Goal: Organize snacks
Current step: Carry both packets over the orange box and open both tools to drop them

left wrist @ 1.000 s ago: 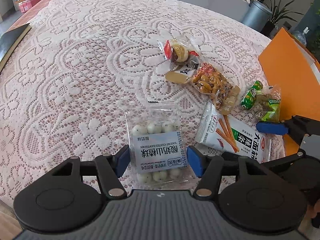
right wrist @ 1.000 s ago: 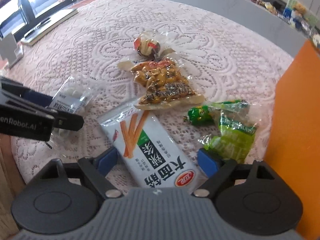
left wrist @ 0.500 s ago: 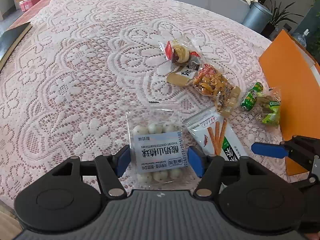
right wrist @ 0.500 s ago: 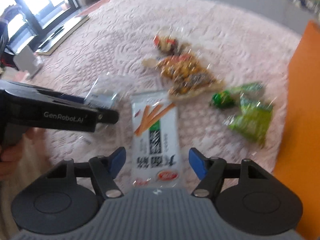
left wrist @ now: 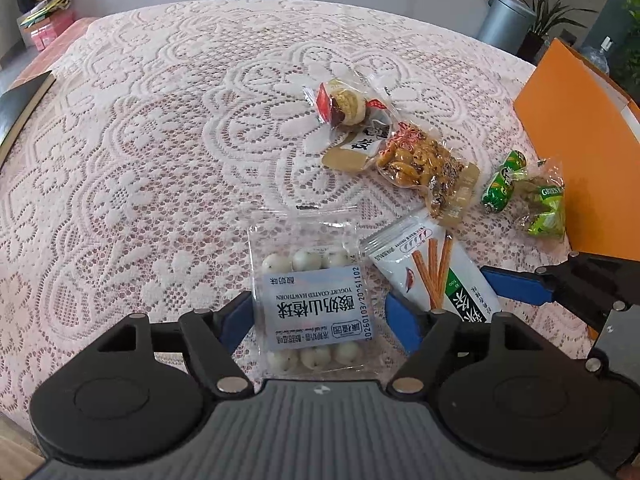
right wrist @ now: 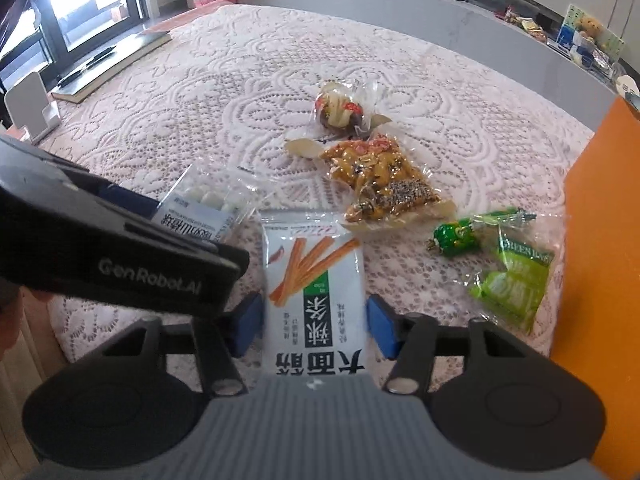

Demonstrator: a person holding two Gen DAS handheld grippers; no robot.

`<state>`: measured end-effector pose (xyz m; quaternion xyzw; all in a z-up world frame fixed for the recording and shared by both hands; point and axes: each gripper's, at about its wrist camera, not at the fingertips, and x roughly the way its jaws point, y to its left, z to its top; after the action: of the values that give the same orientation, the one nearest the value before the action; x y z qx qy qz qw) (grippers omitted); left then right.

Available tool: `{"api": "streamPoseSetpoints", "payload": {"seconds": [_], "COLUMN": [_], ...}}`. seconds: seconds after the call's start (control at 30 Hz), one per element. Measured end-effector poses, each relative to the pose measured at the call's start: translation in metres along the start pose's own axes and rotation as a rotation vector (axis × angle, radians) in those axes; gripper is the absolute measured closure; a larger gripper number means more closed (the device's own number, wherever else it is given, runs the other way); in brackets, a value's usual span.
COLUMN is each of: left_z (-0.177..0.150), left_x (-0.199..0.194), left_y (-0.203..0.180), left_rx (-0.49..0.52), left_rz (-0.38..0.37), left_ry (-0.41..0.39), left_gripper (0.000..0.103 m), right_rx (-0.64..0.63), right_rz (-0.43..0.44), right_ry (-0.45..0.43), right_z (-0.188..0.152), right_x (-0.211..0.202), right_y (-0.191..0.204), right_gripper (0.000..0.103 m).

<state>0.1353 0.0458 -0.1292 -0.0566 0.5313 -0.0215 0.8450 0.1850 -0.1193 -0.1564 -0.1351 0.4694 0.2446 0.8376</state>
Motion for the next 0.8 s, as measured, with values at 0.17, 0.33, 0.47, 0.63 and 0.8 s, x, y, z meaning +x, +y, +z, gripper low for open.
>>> {"api": "streamPoseSetpoints", "payload": {"seconds": [0.17,0.33,0.47,0.63,0.8], "left_z": [0.0,0.0,0.0,-0.003,-0.005], "left_x": [-0.002,-0.004,-0.008,-0.023,-0.048], "left_y": [0.002,0.006,0.009,0.004,-0.009], "left_rx": [-0.015,-0.042,-0.07,-0.055,-0.031], "left_rz": [0.002,-0.012,-0.026,-0.039,-0.064], "left_ry": [-0.011,-0.013,-0.001,-0.014,-0.052], "left_gripper": [0.034,0.038,0.038,0.038,0.038], "right_rx": [0.006,0.047,0.126,0.191,0.192], "right_rz": [-0.007,0.017,0.046,0.048,0.026], "right_ry": [-0.009,-0.006,0.005,-0.015,-0.069], "right_z": [-0.001,-0.001,-0.005,-0.013,-0.017], "right_x": [-0.002,-0.01,-0.021,-0.043,-0.074], "right_y": [0.001,-0.001,-0.008,-0.012,-0.009], "right_gripper": [0.054,0.055,0.056,0.056,0.056]}}
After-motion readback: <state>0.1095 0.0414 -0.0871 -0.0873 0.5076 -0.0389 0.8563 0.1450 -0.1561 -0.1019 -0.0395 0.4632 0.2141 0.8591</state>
